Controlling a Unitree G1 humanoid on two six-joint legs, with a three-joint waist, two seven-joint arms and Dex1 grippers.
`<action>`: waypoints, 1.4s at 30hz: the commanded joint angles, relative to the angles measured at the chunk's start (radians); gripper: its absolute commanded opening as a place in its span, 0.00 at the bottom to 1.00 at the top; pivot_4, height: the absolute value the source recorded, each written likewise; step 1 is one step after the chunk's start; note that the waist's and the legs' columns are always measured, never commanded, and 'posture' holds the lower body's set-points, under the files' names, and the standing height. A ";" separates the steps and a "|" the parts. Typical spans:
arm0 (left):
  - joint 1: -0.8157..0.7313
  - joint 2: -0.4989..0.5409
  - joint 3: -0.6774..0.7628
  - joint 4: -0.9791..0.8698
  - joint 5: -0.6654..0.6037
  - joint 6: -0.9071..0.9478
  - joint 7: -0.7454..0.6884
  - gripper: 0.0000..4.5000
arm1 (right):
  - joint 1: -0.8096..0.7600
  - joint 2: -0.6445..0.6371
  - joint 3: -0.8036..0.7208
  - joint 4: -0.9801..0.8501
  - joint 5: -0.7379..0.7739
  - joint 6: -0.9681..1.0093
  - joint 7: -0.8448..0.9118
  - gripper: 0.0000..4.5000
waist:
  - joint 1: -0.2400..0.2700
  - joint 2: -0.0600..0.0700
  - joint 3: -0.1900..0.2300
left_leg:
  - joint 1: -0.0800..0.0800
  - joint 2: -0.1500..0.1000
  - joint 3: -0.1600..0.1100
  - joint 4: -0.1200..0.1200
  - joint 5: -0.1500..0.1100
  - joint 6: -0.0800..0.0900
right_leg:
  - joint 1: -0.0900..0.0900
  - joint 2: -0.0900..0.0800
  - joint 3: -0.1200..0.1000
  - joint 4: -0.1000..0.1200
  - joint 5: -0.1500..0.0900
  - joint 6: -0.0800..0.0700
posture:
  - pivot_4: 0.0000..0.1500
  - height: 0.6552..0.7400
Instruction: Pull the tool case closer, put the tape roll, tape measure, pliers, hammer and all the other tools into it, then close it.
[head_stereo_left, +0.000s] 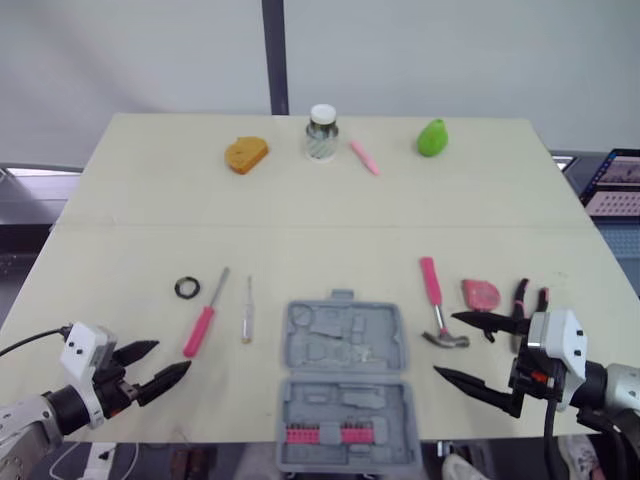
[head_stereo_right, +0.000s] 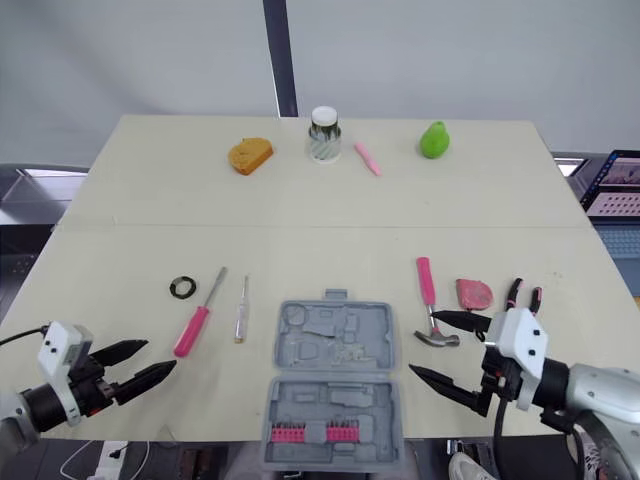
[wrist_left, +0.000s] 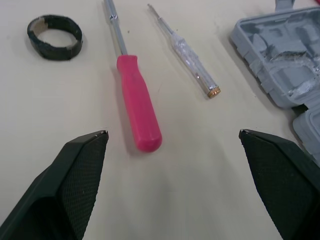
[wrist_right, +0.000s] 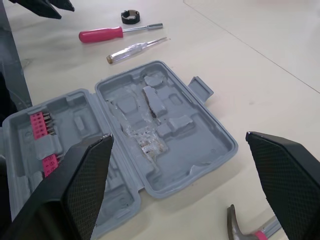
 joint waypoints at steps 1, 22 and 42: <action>-0.009 0.058 0.021 -0.030 0.005 0.052 -0.002 1.00 | -0.015 0.017 0.023 -0.025 -0.010 -0.054 -0.010 1.00 | 0.000 0.000 0.000 | 0.000 0.000 0.000 0.000 0.000 0.000 | 0.000 0.000 0.000 0.000 0.000 0.000 | 1.00 0.47; -0.474 0.570 -0.375 0.077 0.200 0.273 -0.112 1.00 | -0.085 0.006 0.110 0.032 -0.026 -0.070 -0.017 1.00 | 0.000 0.000 0.000 | -0.001 0.000 0.004 -0.001 0.000 -0.002 | -0.005 0.001 0.002 0.002 0.000 0.000 | 1.00 0.47; -1.359 0.477 -1.213 0.494 0.871 0.071 -0.676 1.00 | -0.103 -0.041 0.064 0.003 -0.003 0.001 -0.042 1.00 | 0.002 -0.002 0.001 | -0.003 0.000 0.010 0.001 0.000 -0.002 | -0.009 0.007 0.004 0.003 0.000 0.000 | 1.00 0.47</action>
